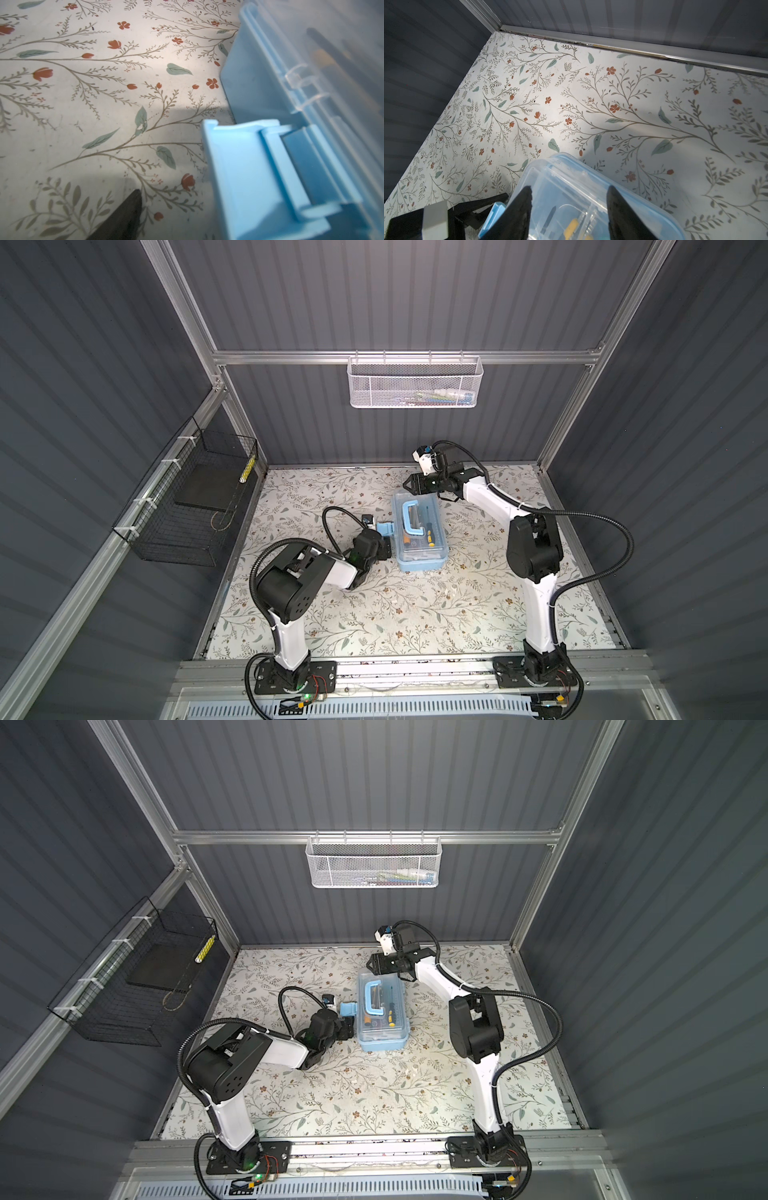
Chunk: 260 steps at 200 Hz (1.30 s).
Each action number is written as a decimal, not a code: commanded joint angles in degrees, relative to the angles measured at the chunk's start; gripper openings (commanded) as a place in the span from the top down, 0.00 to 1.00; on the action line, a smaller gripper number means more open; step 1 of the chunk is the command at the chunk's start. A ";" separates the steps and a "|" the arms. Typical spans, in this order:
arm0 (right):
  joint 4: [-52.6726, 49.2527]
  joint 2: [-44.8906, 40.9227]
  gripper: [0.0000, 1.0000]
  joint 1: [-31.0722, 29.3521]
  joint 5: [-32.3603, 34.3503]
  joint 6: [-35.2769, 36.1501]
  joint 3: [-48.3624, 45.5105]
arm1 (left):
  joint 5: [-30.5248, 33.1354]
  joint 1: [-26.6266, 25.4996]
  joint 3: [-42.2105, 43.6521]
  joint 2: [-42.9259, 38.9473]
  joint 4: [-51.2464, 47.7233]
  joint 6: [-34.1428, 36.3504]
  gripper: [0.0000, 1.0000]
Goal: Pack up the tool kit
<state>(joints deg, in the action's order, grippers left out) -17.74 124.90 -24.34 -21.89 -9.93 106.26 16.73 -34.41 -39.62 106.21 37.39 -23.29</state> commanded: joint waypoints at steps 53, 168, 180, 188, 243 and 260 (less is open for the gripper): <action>-5.86 -0.64 0.42 -1.41 -2.08 -0.87 -6.35 | -1.13 1.63 -0.78 -3.27 -6.37 1.06 0.22; -4.86 -2.41 0.41 -1.39 -1.01 -1.32 -8.91 | -2.78 1.63 -4.13 -6.70 -8.93 0.92 0.23; -4.87 -2.60 0.42 -1.37 -1.03 -1.41 -9.16 | -2.82 1.72 -4.40 -7.19 -9.36 0.53 0.23; -4.81 -2.75 0.41 -1.39 -0.81 -1.53 -9.42 | -2.83 1.72 -4.75 -7.41 -9.94 0.27 0.23; -3.36 -3.43 0.42 -1.41 -0.40 -2.69 -11.09 | -5.10 1.89 -4.75 -8.69 -9.46 -1.89 0.25; -3.27 -4.02 0.42 -1.40 0.70 -3.38 -11.73 | -6.30 1.89 -4.12 -9.61 -8.65 -2.85 0.26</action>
<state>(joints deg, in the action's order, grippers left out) -12.75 119.94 -24.77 -21.56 -11.07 97.60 12.53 -32.91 -43.46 98.96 28.23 -24.25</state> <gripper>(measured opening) 0.584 0.745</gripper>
